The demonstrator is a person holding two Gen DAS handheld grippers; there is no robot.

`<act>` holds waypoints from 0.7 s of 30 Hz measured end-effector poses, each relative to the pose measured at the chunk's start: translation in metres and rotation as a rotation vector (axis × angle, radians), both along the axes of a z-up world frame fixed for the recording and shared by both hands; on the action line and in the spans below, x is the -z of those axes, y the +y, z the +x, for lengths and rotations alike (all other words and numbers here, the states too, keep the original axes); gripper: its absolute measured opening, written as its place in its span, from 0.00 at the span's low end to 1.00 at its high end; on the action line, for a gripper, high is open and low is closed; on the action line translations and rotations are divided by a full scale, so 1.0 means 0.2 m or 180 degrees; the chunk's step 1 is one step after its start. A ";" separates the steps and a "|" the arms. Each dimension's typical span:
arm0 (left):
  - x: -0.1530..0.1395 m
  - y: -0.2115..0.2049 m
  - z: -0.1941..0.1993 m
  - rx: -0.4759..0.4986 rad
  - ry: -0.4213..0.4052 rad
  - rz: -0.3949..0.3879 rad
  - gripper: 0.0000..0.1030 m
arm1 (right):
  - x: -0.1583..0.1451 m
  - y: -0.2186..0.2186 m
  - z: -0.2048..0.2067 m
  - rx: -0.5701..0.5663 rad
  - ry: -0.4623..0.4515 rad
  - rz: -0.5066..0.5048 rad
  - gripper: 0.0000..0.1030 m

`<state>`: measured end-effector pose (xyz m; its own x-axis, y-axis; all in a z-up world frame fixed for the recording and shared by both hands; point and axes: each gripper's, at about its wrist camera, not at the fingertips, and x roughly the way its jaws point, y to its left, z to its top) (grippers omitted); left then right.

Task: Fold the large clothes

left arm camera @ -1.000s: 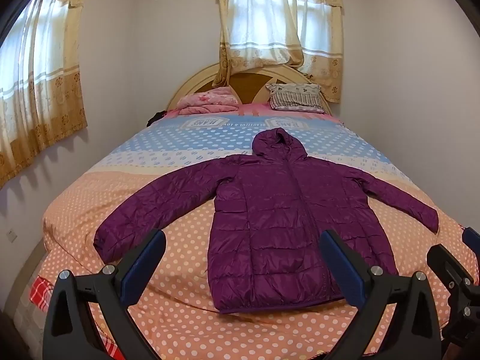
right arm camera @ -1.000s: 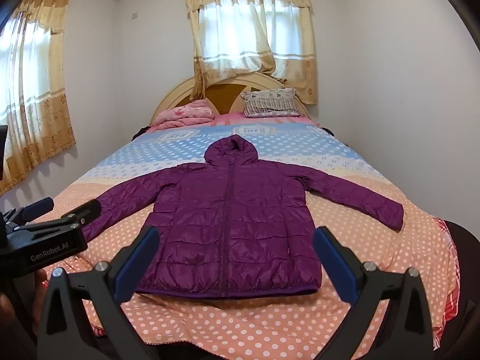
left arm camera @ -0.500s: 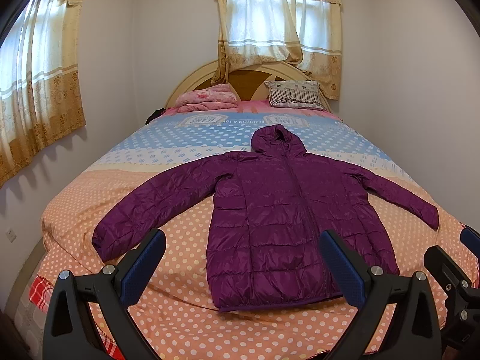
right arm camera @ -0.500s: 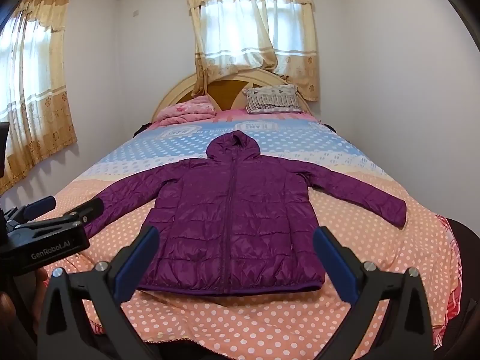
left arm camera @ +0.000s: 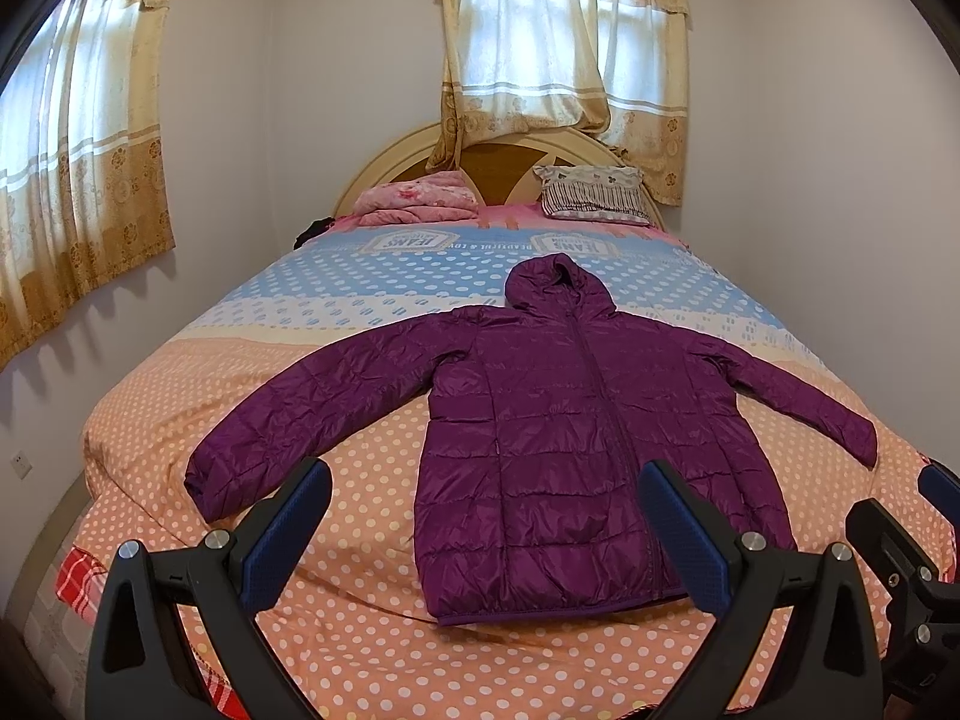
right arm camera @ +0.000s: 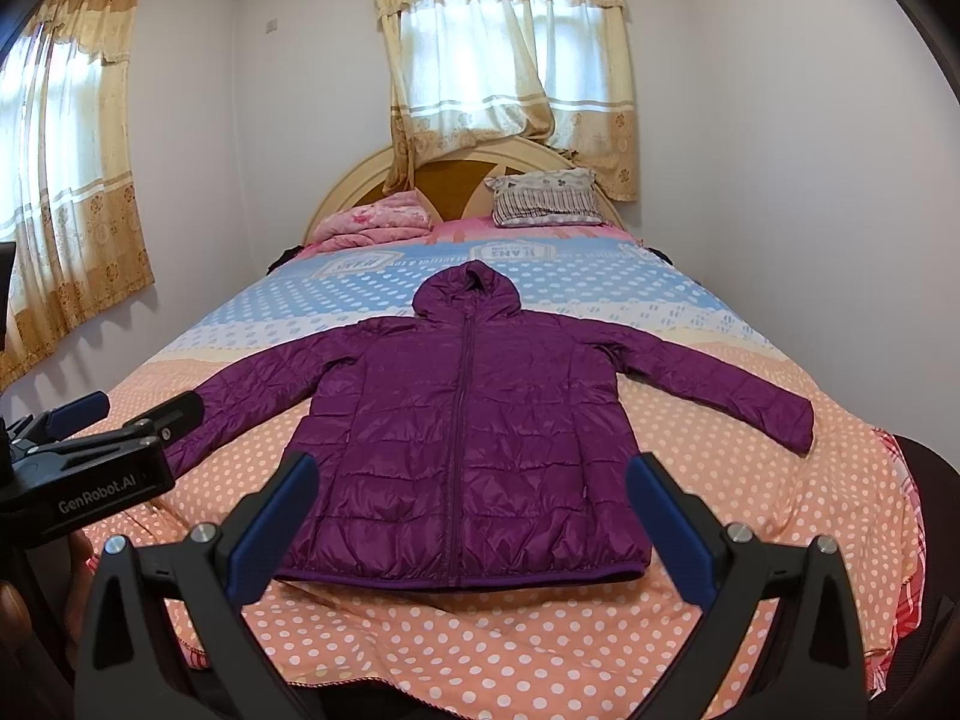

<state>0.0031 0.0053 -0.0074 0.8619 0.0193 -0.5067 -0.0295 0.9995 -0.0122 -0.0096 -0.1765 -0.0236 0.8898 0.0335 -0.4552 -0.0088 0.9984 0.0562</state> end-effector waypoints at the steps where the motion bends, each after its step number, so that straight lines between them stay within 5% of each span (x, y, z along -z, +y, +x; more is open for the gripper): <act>1: 0.00 0.00 0.00 -0.0003 -0.0002 0.0005 0.99 | 0.00 0.00 0.00 0.0003 -0.0004 0.0002 1.00; 21: -0.01 0.01 0.00 -0.0017 -0.0014 -0.0016 0.99 | 0.02 0.01 0.01 -0.0011 0.0016 -0.0003 1.00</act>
